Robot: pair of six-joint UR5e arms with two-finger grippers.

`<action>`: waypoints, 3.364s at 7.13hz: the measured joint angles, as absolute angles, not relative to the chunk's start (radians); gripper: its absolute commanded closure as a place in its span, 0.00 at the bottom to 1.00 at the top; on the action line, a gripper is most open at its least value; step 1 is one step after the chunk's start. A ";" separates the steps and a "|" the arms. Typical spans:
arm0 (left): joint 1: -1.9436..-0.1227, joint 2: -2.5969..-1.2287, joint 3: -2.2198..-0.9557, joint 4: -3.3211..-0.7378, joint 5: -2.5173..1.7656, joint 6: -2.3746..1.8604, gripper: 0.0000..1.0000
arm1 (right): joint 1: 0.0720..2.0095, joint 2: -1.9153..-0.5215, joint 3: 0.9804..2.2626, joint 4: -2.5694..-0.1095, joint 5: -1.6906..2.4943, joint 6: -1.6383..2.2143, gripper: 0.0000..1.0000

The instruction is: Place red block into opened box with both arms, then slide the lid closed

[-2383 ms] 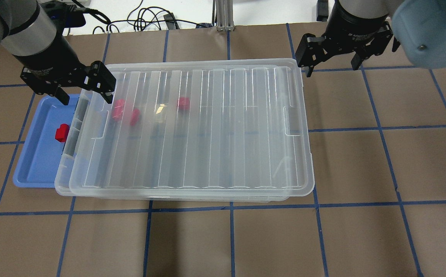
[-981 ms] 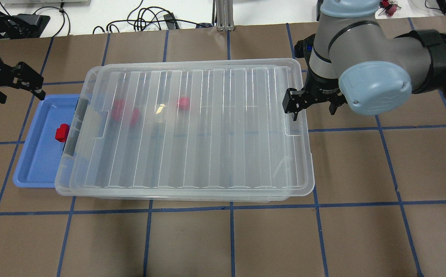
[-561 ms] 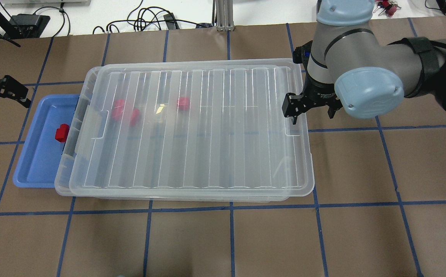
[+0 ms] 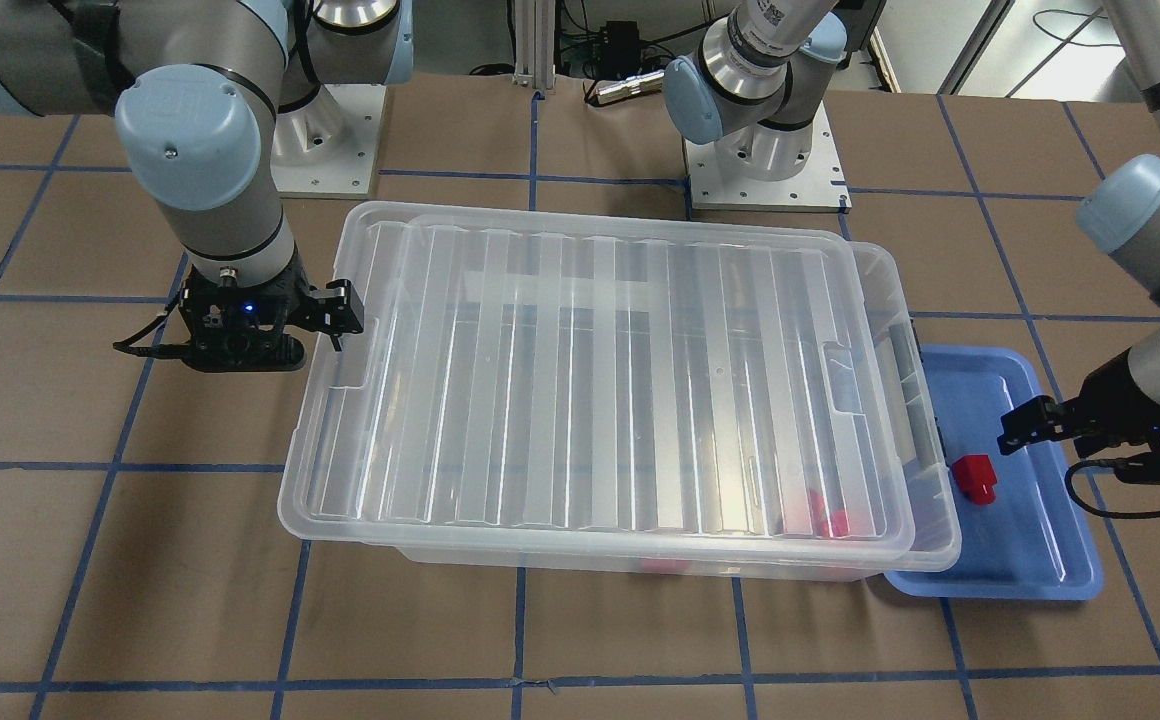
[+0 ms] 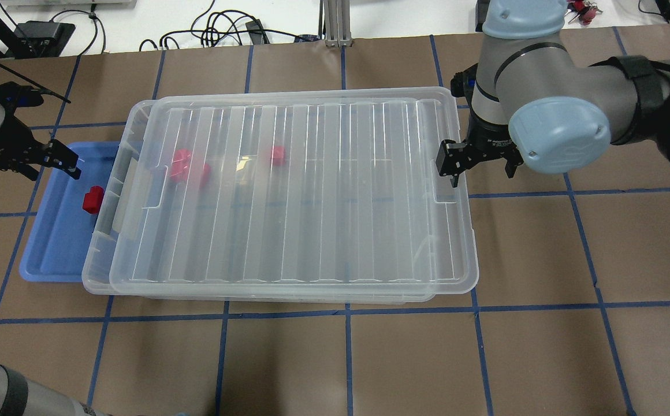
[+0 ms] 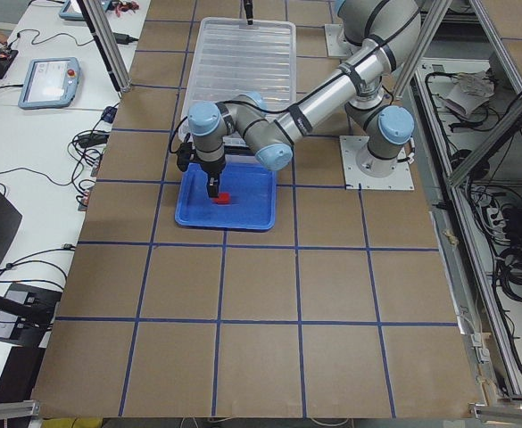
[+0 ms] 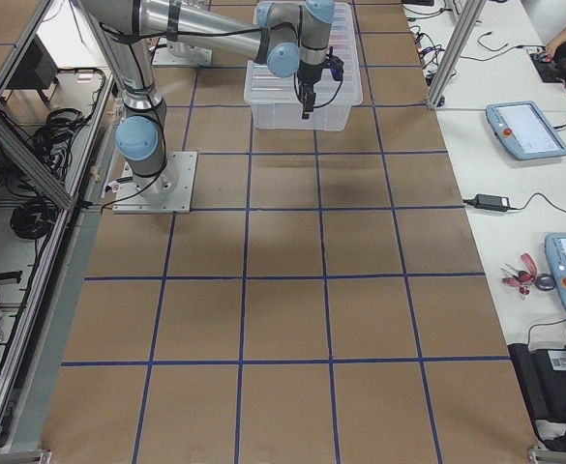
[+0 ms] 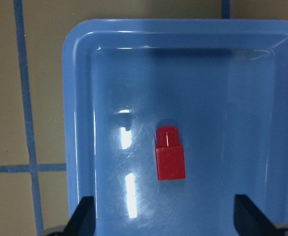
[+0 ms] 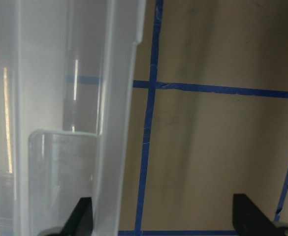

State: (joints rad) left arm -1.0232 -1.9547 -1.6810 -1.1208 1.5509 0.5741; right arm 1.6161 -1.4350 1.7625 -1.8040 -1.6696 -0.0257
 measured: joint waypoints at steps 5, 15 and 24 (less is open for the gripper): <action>-1.023 -2.080 -1.688 -1.084 1.514 0.566 0.37 | 1.490 -1.445 1.761 -1.790 -1.776 -0.082 0.00; -1.087 -1.908 -1.511 -1.308 1.504 0.427 1.00 | 1.398 -1.451 1.762 -1.789 -1.874 -0.190 0.00; -1.396 -1.774 -1.713 -1.387 1.501 0.107 1.00 | 1.549 -1.536 1.473 -1.512 -1.618 -0.007 0.00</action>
